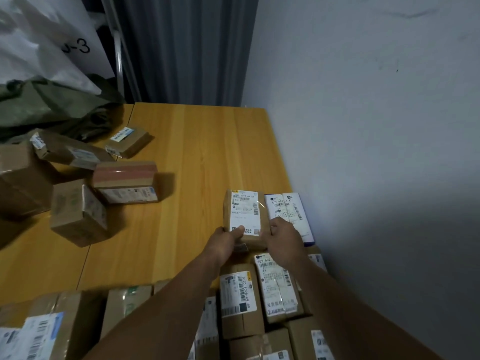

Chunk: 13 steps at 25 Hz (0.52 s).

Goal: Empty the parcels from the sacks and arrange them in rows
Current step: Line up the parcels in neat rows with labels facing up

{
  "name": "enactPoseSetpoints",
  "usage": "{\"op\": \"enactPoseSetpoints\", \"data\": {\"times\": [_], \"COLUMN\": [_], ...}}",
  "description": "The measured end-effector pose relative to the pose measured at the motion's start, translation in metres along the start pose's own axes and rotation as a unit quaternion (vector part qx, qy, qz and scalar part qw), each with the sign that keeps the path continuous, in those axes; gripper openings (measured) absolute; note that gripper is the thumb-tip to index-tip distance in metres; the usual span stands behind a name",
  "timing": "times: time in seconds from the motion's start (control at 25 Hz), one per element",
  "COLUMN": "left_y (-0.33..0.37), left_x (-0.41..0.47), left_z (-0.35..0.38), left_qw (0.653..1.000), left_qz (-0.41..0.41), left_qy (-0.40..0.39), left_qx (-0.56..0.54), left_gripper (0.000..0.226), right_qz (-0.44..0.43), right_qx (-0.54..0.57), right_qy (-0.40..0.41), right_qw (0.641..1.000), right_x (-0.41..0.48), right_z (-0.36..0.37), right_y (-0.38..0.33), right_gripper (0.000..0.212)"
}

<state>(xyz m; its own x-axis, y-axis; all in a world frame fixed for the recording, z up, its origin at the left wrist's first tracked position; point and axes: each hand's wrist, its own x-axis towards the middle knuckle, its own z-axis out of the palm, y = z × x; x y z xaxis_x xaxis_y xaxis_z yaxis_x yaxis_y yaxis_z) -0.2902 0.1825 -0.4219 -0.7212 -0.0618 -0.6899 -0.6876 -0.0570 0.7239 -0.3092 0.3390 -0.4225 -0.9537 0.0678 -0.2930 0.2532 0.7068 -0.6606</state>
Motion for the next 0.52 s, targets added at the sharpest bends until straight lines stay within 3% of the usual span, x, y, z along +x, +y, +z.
{"op": "enactPoseSetpoints", "data": {"times": [0.16, 0.52], "left_y": [-0.007, -0.003], "left_x": [0.009, 0.003], "left_z": [0.009, 0.006], "left_qw": [0.997, 0.995], "left_qz": [-0.010, -0.014], "left_qy": [0.000, 0.018], "left_qx": [0.078, 0.102], "left_gripper": [0.043, 0.053], "right_qz": [-0.019, -0.034], "right_qx": [-0.045, -0.081], "right_qy": [0.007, 0.036], "right_qw": [0.999, 0.996], "right_x": [0.002, -0.004], "right_z": [0.005, 0.006], "right_y": [0.014, 0.010], "right_gripper": [0.013, 0.014]}}
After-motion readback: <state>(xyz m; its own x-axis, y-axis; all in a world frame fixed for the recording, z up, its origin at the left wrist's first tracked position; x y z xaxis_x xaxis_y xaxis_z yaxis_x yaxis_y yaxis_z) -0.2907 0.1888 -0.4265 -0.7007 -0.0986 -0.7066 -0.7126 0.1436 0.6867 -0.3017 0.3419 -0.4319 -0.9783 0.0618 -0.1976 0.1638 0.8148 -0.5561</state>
